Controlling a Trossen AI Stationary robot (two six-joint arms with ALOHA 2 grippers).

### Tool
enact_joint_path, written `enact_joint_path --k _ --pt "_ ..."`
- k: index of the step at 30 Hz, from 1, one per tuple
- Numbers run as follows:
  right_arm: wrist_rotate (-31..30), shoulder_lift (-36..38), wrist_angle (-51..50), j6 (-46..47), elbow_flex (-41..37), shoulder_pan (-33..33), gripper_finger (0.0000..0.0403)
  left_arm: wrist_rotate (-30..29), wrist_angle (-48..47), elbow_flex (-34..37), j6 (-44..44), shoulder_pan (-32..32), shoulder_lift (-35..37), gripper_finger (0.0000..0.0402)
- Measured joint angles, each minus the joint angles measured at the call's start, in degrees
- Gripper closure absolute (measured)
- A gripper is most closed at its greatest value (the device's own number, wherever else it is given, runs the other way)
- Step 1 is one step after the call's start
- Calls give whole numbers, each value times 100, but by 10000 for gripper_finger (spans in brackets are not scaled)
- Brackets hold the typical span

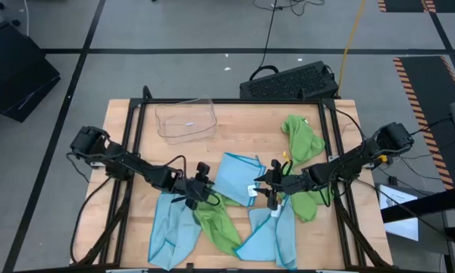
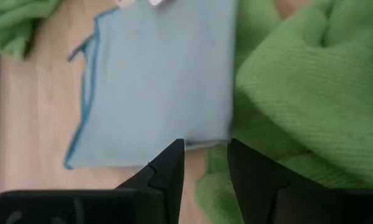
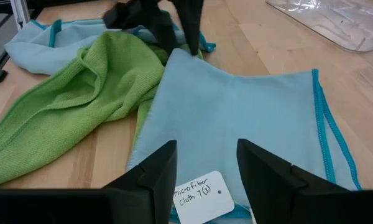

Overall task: Fold microfiber towels
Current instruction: Fold the top center blue microfiber cloth

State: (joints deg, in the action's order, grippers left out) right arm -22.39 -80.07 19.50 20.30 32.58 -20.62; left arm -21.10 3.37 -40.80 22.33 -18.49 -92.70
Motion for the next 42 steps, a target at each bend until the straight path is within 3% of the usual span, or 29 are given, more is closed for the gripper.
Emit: enact_joint_path --k 13,17,21,24,29,35,42 --pt "0 0 84 -20 2 0 243 -131 576 -11 102 10 -271 281" --pt "0 0 84 -43 2 0 243 -130 575 -11 51 21 -271 316" --pt "-1 -1 138 189 2 -104 243 -129 585 -11 -159 71 -271 381" --pt "-9 -119 292 190 4 -302 243 -129 687 -11 -491 167 -271 390" --pt "-481 -800 379 126 82 -720 243 -90 1086 -11 -987 393 -206 394" --pt "-913 -1815 356 -305 729 -934 223 15 1213 -9 -1535 676 -208 390" --pt "-1471 -2364 -1067 -311 1819 -950 160 31 1178 -9 -1909 865 -208 389"
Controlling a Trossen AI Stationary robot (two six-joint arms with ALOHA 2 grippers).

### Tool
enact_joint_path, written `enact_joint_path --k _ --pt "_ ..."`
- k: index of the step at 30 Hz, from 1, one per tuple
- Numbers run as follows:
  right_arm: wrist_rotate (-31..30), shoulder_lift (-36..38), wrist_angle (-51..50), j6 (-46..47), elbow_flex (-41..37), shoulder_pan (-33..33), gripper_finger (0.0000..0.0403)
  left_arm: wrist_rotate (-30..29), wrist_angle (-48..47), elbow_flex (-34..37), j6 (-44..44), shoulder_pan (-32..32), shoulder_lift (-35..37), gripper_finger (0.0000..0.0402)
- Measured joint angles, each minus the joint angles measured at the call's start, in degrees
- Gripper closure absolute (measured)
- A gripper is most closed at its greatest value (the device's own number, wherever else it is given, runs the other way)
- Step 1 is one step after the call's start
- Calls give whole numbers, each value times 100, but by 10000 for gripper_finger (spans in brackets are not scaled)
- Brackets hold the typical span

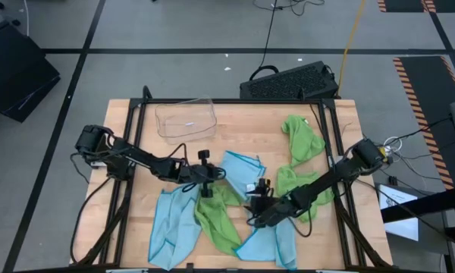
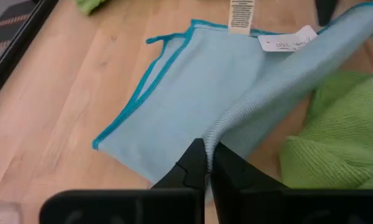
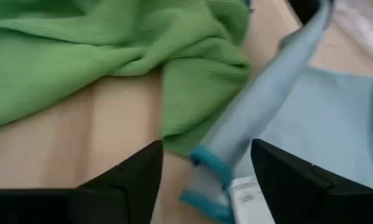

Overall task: Fold microfiber towels
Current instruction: Fold the top center blue microfiber cloth

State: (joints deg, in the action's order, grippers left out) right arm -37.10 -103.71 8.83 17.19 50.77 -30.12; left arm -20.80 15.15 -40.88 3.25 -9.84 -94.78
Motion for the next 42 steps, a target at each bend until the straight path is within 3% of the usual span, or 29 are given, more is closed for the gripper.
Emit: enact_joint_path --k 5,21,25,30,36,42 --pt "-139 -130 -370 13 238 64 166 131 2 0 -21 2 0 396" --pt "383 -125 -698 757 234 308 241 146 14 0 -127 -3 0 396" --pt "723 -130 -816 916 220 433 289 187 14 0 -145 -3 0 391" --pt "768 -141 -809 873 138 493 378 321 12 0 -162 -3 0 396" --pt "1384 137 -1008 699 133 568 391 774 9 0 -230 -139 0 394" --pt "2567 727 -1274 509 133 581 397 1662 6 0 -272 -437 0 390"
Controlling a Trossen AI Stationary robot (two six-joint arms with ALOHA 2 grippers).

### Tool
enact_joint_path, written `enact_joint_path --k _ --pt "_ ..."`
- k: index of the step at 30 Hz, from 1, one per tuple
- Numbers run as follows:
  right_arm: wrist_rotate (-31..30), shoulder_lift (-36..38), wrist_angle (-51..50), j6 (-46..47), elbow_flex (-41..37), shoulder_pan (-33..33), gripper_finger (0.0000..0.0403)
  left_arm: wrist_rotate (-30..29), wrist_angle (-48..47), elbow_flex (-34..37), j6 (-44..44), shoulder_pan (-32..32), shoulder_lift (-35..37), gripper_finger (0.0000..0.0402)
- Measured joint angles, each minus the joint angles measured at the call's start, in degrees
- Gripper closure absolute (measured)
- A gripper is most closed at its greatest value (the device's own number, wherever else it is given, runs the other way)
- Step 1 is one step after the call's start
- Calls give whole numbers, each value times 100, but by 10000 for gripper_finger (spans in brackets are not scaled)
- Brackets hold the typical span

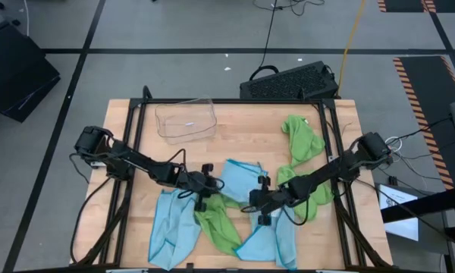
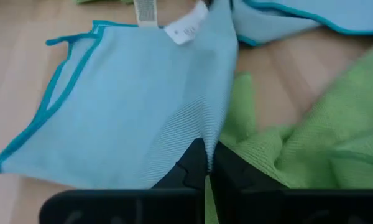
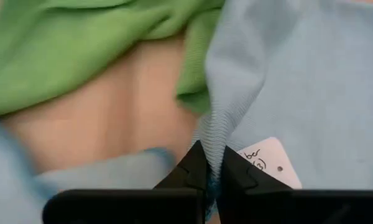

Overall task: Fold microfiber towels
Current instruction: Fold the top center blue microfiber cloth

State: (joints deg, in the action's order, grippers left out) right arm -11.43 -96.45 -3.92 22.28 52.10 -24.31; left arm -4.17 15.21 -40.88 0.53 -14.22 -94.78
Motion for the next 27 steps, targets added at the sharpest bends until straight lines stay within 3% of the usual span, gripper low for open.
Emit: enact_joint_path --k 3,9,18,27 --pt "112 315 -208 -185 0 40 397 -85 34 0 300 -75 6 393" --pt "-390 788 -988 -5 0 256 397 -703 329 3 580 275 213 387" --pt "-927 829 -1454 409 -179 423 397 -278 719 -4 531 1121 247 388" --pt "-954 829 -1386 558 -334 640 396 -124 1009 -4 429 1296 210 392"
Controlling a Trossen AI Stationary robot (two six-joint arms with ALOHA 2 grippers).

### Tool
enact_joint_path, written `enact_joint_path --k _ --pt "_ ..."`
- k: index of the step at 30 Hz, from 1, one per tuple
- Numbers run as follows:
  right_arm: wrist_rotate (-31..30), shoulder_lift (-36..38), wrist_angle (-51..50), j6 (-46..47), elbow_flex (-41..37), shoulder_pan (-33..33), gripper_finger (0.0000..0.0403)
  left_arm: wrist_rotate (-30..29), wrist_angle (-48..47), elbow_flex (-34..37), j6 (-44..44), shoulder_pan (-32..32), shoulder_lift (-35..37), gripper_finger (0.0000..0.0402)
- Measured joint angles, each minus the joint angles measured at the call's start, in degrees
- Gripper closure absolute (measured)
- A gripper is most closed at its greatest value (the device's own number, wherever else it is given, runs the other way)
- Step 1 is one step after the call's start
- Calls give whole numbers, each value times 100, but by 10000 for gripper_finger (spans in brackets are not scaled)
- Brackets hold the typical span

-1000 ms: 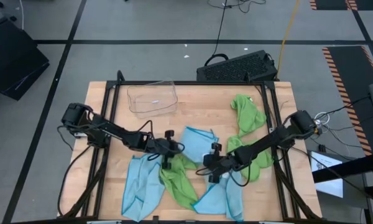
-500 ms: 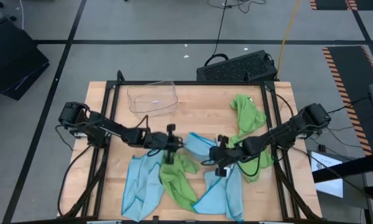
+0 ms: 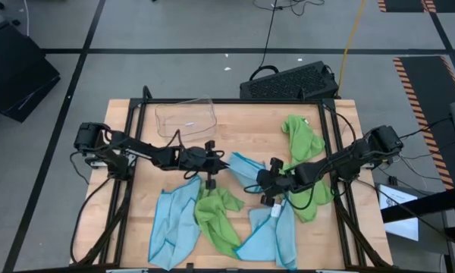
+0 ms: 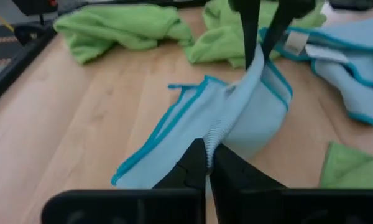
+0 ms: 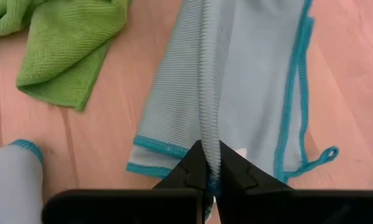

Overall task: Fold microfiber towels
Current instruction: Fold the top center blue microfiber cloth

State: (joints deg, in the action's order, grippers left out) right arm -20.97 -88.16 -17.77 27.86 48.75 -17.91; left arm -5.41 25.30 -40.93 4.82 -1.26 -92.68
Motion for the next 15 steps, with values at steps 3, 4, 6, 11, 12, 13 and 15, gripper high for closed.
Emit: enact_joint_path --k 3,4,6,11,12,13,15 --pt "114 -2 23 18 41 -5 396 48 47 0 -4 -11 2 385" --pt "248 -2 22 22 74 -32 396 158 22 0 -14 -46 2 385" --pt "529 -2 28 24 136 -119 396 445 -62 0 -28 -160 2 392" --pt "1088 -5 280 -67 155 -365 396 1207 -122 0 -126 -639 4 390" --pt "1181 -5 313 -87 155 -415 396 1292 -129 -24 -107 -740 4 390" --pt "1217 4 316 -90 155 -457 396 1311 -140 -65 -88 -827 4 390" --pt "1169 69 246 -90 158 -514 396 1254 -135 -192 -9 -954 4 395"
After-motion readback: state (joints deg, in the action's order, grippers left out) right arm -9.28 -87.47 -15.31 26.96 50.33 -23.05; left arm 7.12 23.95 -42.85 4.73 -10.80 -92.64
